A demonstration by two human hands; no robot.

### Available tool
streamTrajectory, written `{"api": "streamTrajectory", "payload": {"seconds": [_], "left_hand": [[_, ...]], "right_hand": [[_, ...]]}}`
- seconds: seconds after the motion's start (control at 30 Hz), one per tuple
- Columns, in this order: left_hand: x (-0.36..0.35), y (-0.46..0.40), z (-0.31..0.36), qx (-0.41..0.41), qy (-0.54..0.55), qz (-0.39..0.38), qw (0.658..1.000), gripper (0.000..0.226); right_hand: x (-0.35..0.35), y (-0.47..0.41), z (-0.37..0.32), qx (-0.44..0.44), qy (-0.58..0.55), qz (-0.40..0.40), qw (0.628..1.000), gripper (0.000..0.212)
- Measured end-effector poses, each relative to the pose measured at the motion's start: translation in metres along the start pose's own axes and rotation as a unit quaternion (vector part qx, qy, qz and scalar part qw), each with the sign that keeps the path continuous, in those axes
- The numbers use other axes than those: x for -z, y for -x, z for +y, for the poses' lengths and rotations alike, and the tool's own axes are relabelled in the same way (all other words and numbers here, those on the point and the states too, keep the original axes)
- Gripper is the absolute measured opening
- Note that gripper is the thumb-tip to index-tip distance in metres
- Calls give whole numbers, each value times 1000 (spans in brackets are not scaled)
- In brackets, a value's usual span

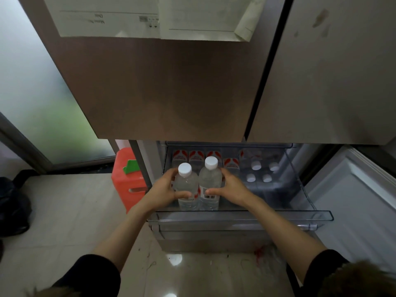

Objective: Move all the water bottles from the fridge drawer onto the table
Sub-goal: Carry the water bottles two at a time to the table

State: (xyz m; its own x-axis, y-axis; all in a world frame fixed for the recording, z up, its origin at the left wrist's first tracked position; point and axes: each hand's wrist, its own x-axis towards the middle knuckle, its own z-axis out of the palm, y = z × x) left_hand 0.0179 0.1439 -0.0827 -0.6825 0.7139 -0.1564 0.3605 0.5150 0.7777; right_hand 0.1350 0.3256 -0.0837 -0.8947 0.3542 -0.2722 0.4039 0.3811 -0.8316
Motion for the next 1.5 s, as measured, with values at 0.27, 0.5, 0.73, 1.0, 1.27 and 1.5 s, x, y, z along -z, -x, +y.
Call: {"api": "streamTrajectory", "payload": {"seconds": [0.27,0.5,0.73,1.0,1.27,1.5], "left_hand": [[0,7,13,-26,-41,70,996,79],[10,27,29,-87,-24,160,983,78],[31,71,62,-152,15,225,962,74],[49,154,99,-153,120,307,932,67],[47,267,77,-61,131,418,897,69],[90,381,25,19,106,522,846,72]], "right_hand": [[-8,6,-7,22,6,63,998,65],[-10,38,-28,82,76,126,986,60],[-1,84,-70,174,18,176,969,58],[-5,135,-110,260,-45,123,957,55],[-67,178,-135,295,-71,-4,953,62],[-171,208,-193,355,-59,-133,923,63]]}}
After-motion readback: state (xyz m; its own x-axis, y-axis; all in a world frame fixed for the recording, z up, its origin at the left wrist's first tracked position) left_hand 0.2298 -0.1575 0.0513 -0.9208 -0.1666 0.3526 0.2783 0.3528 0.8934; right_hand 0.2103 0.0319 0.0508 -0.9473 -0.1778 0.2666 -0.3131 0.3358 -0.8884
